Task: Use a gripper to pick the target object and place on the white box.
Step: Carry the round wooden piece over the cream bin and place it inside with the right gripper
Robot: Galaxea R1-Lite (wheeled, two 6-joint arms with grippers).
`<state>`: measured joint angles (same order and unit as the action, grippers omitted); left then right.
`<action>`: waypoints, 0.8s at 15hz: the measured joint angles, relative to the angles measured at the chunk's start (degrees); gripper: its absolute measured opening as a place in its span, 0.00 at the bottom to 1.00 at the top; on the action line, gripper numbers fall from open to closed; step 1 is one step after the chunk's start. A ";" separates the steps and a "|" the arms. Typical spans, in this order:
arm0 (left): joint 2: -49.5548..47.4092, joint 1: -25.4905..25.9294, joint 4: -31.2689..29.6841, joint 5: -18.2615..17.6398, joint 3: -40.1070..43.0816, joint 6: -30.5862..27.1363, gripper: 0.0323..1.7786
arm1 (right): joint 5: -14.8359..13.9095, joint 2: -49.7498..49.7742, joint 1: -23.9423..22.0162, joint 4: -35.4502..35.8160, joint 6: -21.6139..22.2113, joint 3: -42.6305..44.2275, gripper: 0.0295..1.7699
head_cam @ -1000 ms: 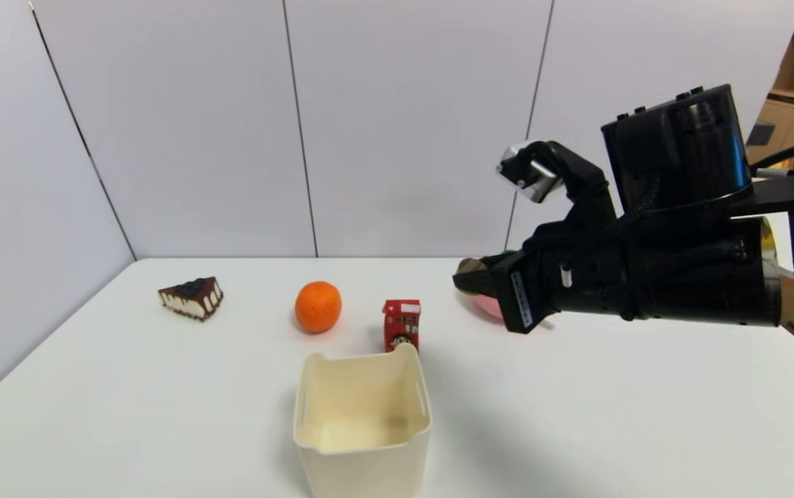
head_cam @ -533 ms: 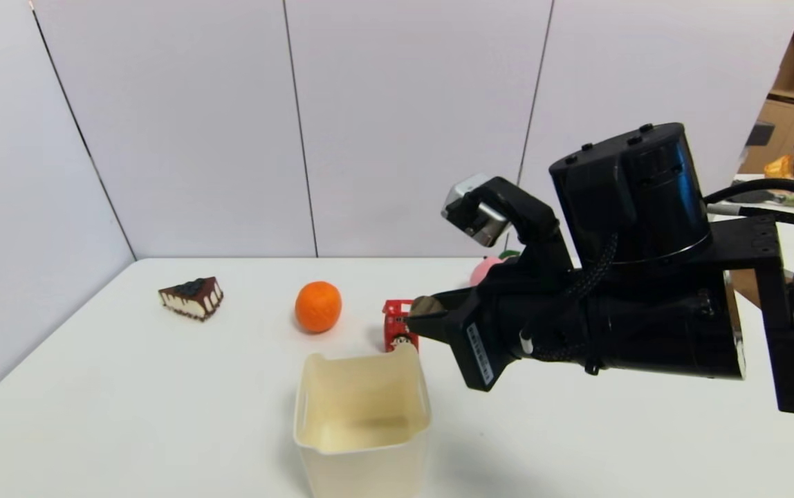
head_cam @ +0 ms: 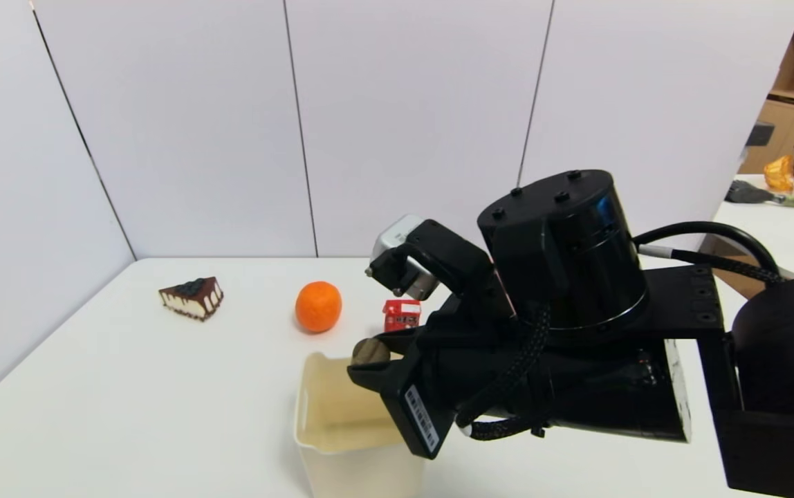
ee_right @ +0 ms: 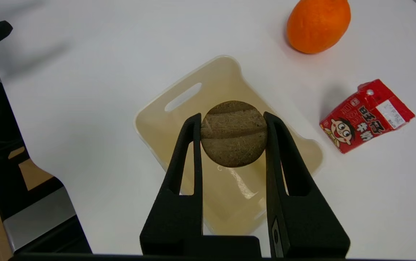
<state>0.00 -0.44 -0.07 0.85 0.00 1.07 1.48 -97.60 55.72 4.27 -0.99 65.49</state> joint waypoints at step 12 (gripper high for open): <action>0.00 0.00 0.00 0.00 0.00 0.02 0.95 | -0.51 -8.00 0.50 0.55 -1.82 1.55 0.25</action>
<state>0.00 -0.44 -0.07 0.85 0.00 1.10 0.96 -105.59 56.22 4.82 -2.80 67.04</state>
